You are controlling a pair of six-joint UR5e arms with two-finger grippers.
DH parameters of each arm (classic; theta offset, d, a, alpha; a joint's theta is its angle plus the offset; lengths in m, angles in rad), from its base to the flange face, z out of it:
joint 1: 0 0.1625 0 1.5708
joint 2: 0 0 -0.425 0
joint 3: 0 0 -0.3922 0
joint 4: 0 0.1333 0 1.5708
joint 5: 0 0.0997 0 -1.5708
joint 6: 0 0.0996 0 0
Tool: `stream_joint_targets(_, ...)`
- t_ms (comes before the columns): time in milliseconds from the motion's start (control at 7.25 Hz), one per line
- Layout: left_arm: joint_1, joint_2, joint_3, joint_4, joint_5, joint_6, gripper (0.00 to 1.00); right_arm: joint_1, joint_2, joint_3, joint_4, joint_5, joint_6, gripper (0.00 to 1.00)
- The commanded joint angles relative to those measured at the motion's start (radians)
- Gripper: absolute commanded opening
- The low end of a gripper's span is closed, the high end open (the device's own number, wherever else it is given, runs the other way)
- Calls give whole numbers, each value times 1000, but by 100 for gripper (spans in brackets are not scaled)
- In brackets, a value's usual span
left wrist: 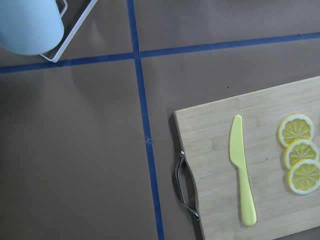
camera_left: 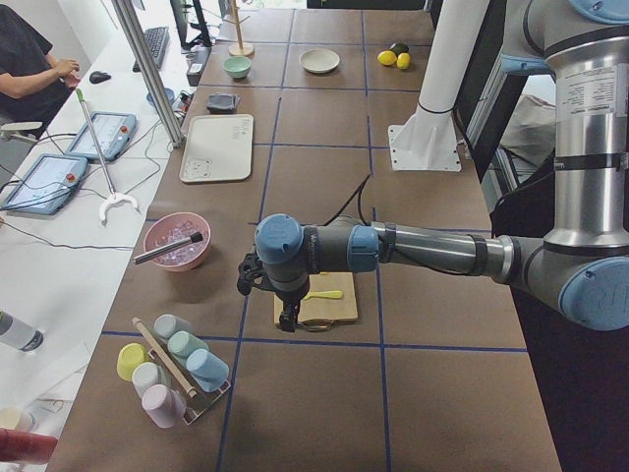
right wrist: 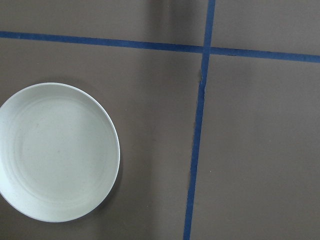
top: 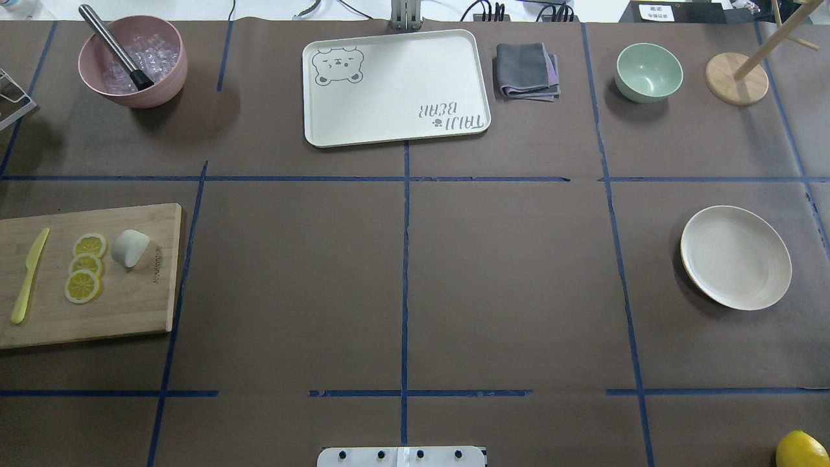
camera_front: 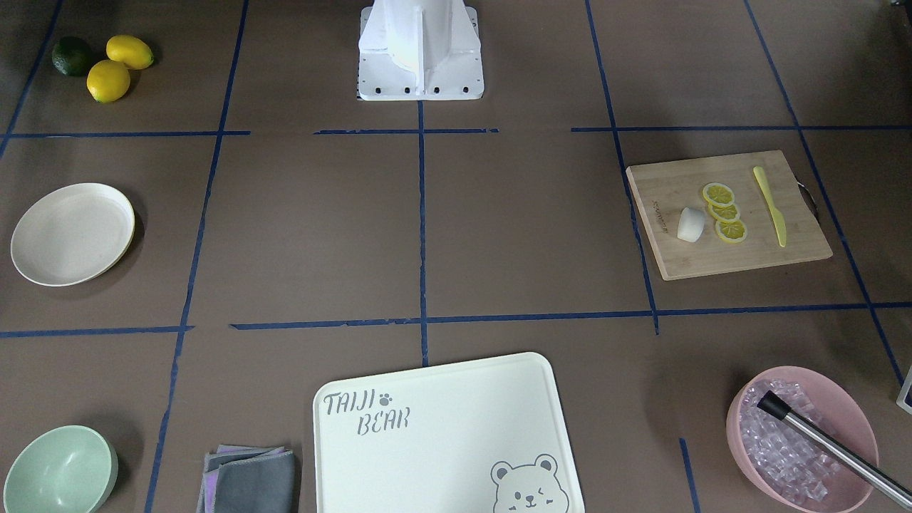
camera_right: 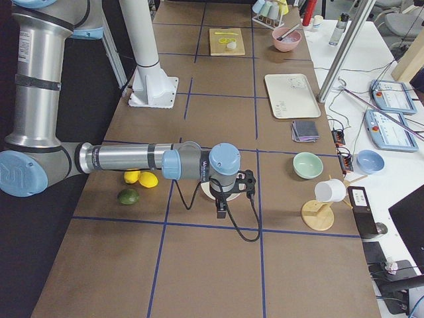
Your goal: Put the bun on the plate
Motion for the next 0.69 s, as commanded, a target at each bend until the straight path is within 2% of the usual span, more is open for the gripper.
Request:
stream_joint_targets(0,0,8,-4,-4,2,1,100,-45,0,-9,54,1,61,100)
stream_joint_targets(276,-1,49,-37,-7,-1,7,100,-88,0,-13,61,16,169,99)
stream_joint_targets(414,-1,74,-73,-5,-1,6,100,-97,-3,-17,121,65,255,97)
stream_joint_targets(552,-1,76,-76,-5,-1,6,100,-132,-5,-43,220,63,380,95)
